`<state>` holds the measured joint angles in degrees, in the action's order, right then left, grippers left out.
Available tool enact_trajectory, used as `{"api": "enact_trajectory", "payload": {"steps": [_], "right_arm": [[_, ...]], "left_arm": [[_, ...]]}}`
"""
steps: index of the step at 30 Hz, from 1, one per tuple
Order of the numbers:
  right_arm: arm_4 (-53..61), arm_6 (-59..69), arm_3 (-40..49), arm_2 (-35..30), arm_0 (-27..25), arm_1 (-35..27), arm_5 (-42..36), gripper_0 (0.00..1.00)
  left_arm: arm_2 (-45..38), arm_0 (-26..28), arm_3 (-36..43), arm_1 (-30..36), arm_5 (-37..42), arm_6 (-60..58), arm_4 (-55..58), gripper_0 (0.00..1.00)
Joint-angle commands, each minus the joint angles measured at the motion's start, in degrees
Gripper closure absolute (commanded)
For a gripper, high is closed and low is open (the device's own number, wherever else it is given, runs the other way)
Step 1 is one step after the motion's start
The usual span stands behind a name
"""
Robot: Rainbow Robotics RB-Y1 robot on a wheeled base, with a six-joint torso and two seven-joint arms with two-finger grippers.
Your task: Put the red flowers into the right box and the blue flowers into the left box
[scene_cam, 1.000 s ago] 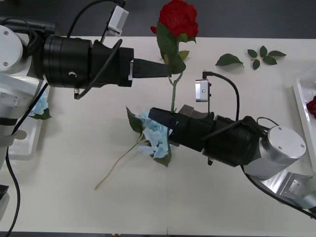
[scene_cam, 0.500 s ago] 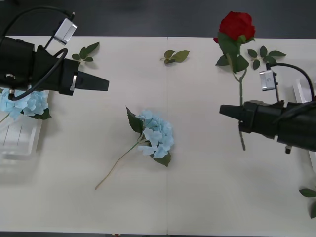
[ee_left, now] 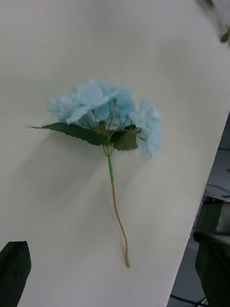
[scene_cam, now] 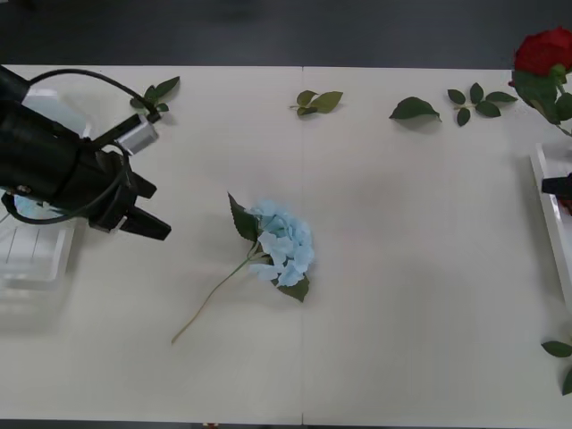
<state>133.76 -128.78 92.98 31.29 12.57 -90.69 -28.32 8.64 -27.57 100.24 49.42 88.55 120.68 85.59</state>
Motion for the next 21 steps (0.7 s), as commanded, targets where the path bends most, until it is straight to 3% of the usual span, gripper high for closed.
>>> {"api": "enact_trajectory", "payload": {"steps": [1, 11, 21], "right_arm": [[-6.7, 1.2, -6.1, -0.4, -0.4, -1.3, -3.4, 1.0], [-23.5, -0.1, -19.3, -0.5, -0.3, 0.3, -5.6, 1.0], [-32.9, -0.2, -29.7, -0.7, 0.4, 5.3, -3.7, 1.0]], "left_arm": [[2.9, -1.7, 1.4, 1.8, -0.1, 4.5, -4.5, 0.0], [12.1, -2.0, 4.1, 1.8, -3.5, 5.5, -11.8, 0.0], [24.1, -2.3, 6.6, 1.8, -14.0, -8.7, -15.9, 0.0]]}}
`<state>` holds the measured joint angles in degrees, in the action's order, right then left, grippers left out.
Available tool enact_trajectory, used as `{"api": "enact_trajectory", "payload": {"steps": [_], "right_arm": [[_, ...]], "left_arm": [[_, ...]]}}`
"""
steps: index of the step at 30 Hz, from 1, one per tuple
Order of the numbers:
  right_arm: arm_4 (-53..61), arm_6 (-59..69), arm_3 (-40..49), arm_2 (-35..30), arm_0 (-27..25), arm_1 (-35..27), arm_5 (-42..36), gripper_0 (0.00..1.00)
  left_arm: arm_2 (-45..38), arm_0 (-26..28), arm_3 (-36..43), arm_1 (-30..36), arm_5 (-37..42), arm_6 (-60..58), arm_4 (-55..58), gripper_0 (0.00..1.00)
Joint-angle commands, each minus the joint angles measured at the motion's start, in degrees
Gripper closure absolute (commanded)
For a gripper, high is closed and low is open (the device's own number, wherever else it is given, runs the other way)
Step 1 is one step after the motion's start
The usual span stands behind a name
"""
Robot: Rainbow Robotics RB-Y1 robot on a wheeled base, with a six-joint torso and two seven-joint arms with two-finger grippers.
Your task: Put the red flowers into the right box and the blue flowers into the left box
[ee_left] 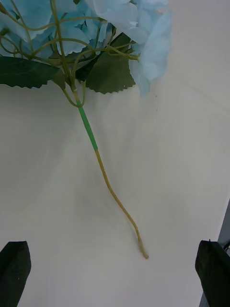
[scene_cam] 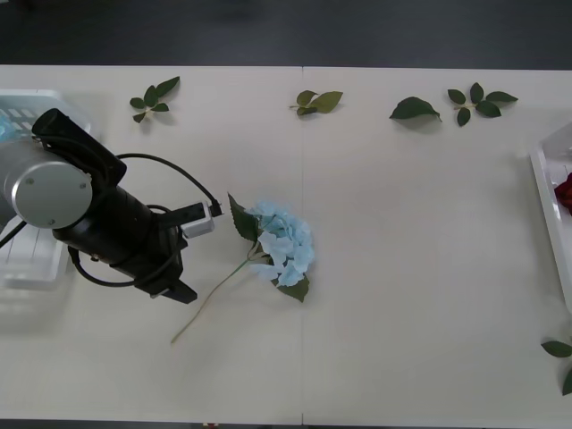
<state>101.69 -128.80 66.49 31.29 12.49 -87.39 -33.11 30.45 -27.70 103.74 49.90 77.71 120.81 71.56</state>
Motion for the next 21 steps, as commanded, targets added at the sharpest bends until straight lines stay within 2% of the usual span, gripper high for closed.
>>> {"api": "enact_trajectory", "payload": {"steps": [1, 10, 17, 18, 20, 21], "right_arm": [[-1.0, -0.3, -4.6, -0.7, 0.5, 2.8, 2.1, 1.0], [-4.4, -0.9, -14.6, -0.7, 4.2, 10.7, 5.9, 1.0], [-9.2, -0.8, -15.9, -0.7, 6.0, 12.3, 6.9, 1.0], [-9.4, -0.9, -15.9, -0.7, 6.1, 12.3, 6.9, 0.97], [-9.7, -1.0, -15.9, -0.7, 6.2, 12.3, 7.1, 0.84], [-9.9, -1.1, -15.9, -0.7, 6.3, 12.2, 7.0, 0.72]], "left_arm": [[3.6, -2.3, 3.7, 1.3, -4.7, -11.5, -2.9, 0.0], [11.3, -4.2, 4.7, 0.0, -9.6, -27.9, -10.8, 0.0], [14.7, -5.6, 4.6, -3.1, -9.6, -35.0, -18.2, 0.0], [15.1, -5.7, 4.6, -3.3, -9.6, -35.5, -18.8, 0.0], [16.1, -6.1, 4.6, -3.6, -9.6, -36.6, -20.3, 0.0], [16.9, -6.4, 4.6, -3.8, -9.6, -37.5, -21.1, 0.0]]}}
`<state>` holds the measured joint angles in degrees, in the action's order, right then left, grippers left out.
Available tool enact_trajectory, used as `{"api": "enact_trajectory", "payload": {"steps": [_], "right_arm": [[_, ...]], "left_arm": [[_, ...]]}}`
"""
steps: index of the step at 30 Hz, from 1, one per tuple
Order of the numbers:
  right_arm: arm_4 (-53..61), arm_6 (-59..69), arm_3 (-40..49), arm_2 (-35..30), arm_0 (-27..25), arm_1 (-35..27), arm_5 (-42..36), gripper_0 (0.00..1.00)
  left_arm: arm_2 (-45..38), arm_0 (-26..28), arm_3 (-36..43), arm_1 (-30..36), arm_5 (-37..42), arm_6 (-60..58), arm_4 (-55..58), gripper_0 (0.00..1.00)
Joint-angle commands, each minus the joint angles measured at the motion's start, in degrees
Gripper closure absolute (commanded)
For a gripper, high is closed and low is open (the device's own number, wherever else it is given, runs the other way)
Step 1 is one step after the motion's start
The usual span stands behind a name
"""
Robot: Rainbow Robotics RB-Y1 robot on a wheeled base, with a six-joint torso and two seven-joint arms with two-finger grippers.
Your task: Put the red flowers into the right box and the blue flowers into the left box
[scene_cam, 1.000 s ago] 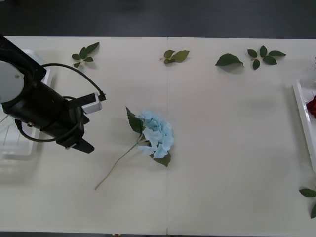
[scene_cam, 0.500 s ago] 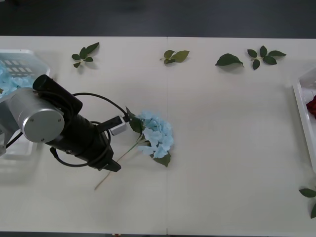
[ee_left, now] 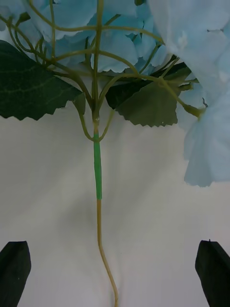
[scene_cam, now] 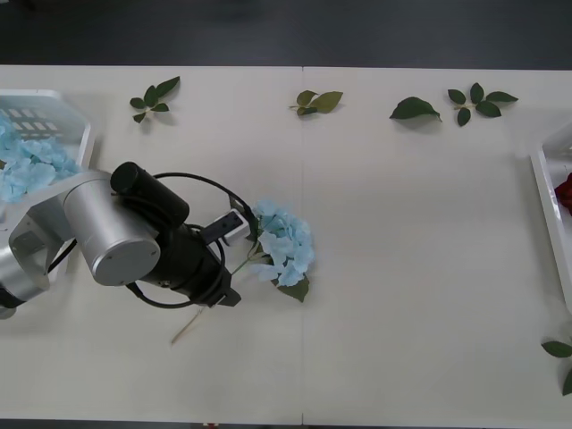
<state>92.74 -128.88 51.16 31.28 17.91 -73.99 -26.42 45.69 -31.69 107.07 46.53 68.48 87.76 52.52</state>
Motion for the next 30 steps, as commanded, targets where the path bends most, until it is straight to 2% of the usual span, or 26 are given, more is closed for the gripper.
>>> {"api": "enact_trajectory", "payload": {"steps": [1, 5, 8, 12, 15, 22, 25, 26, 28, 29, 30], "right_arm": [[-1.2, -1.1, -0.5, -0.7, 0.9, -1.1, 0.3, 0.61], [-2.0, -1.7, -0.3, -0.7, 0.9, -1.1, 0.3, 0.32], [-2.3, -2.4, 0.0, -0.7, 0.9, -1.1, 0.3, 0.24], [-2.3, -3.4, 0.4, -0.7, 1.3, -1.1, -1.3, 0.19], [-1.4, -4.4, 1.2, -0.9, 2.9, -1.3, -5.3, 0.17], [0.4, -6.0, 10.0, -7.9, 4.0, -3.5, -19.2, 0.16], [6.0, -6.6, 13.7, -9.0, 3.9, -4.6, -22.5, 0.16], [10.1, -7.5, 15.8, -9.0, 4.0, -4.8, -23.7, 0.16], [14.3, -10.4, 18.4, -9.0, 3.9, -4.8, -24.6, 0.17], [16.8, -12.1, 20.0, -9.0, 3.9, -4.9, -25.1, 0.16], [17.8, -12.9, 20.6, -8.9, 3.9, -4.9, -25.4, 0.16]], "left_arm": [[2.4, -2.7, 1.3, -0.4, -0.4, -5.4, -2.9, 0.0], [4.3, -3.3, 0.8, -0.5, -0.4, -6.5, -4.4, 0.0], [5.4, -3.6, 0.2, -0.7, -0.4, -6.9, -5.2, 0.0], [5.8, -3.8, -1.2, -1.7, -0.3, -7.2, -6.0, 0.0], [5.8, -3.9, -3.2, -3.3, -0.3, -6.8, -6.3, 0.0], [5.9, -3.9, -5.4, -5.8, 0.2, -6.9, -8.1, 0.0], [6.6, -4.0, -5.4, -5.8, 0.2, -7.1, -8.7, 0.07], [6.9, -4.0, -5.4, -5.8, 0.2, -7.3, -9.0, 0.17], [7.0, -4.0, -5.4, -5.8, 0.2, -7.3, -9.5, 0.44], [7.0, -3.9, -5.4, -5.8, 0.2, -7.3, -9.5, 0.63], [7.0, -3.9, -5.4, -5.9, 0.2, -7.3, -9.5, 0.74]]}}
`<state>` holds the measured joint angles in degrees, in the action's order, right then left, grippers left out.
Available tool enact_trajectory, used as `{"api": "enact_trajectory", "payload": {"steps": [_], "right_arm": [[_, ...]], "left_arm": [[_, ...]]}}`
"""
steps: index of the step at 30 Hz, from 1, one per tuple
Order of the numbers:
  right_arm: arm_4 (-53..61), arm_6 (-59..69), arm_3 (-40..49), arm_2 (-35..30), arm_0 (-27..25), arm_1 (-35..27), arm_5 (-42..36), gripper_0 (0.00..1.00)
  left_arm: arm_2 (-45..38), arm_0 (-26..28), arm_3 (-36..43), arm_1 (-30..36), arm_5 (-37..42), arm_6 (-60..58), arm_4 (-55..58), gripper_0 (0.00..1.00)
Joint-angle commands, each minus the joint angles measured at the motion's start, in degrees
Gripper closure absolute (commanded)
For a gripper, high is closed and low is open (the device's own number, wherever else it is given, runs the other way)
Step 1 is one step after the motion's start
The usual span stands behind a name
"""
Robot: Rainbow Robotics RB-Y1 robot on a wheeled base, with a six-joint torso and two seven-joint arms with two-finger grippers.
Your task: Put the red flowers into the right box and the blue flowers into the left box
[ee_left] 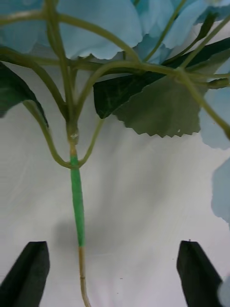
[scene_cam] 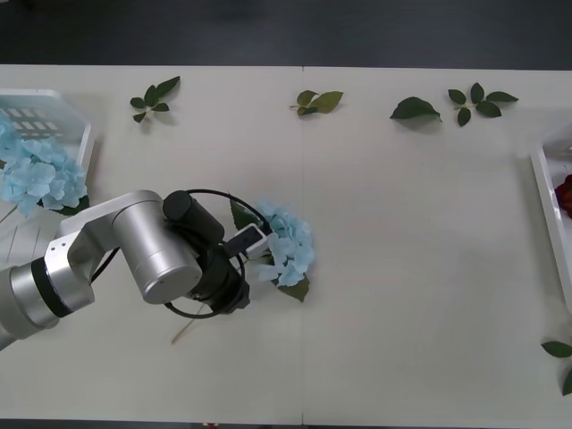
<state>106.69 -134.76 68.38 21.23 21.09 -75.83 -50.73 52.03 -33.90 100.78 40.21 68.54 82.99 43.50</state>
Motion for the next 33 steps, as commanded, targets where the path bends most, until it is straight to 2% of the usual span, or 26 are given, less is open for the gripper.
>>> {"api": "enact_trajectory", "payload": {"steps": [1, 2, 7, 11, 20, 23, 28, 30, 33], "right_arm": [[6.2, -8.8, 4.6, 1.1, 0.8, -3.1, -2.1, 0.16], [7.9, -9.9, 5.4, 1.1, 0.9, -3.1, -2.8, 0.16], [16.4, -16.0, 11.2, 1.1, 1.9, -2.9, -7.2, 0.17], [19.6, -17.6, 15.6, 1.1, 4.0, -1.1, -7.9, 0.16], [19.0, -16.9, 20.7, 1.4, 10.6, 4.4, -7.9, 0.16], [17.5, -16.5, 22.1, 3.2, 13.8, 5.9, -7.8, 0.16], [18.0, -16.1, 22.7, 10.1, 20.3, 7.5, -7.5, 0.17], [18.3, -15.8, 22.7, 13.9, 23.6, 8.7, -6.4, 0.16], [18.4, -15.7, 22.7, 16.2, 25.4, 10.2, -5.0, 0.16]], "left_arm": [[0.7, -1.7, 0.9, 0.5, 0.3, -2.6, -0.6, 0.91], [0.7, -1.7, 0.9, 0.5, 0.3, -2.6, -0.5, 1.0], [0.7, -1.7, 1.0, 0.5, 0.3, -2.6, -0.6, 1.0], [0.7, -1.7, 1.0, 0.5, 0.3, -2.6, -1.0, 1.0], [-2.2, -1.8, 6.9, 3.3, 1.6, -2.7, -2.5, 1.0], [-5.3, -1.5, 10.9, 5.0, 4.2, -2.7, -2.5, 1.0], [-11.9, -0.4, 17.0, 6.5, 8.8, -2.4, -1.8, 1.0], [-17.8, 1.9, 19.3, 6.1, 11.2, -2.2, -0.1, 1.0], [-24.4, 4.3, 20.7, 5.1, 14.1, -2.0, 2.4, 1.0]]}}
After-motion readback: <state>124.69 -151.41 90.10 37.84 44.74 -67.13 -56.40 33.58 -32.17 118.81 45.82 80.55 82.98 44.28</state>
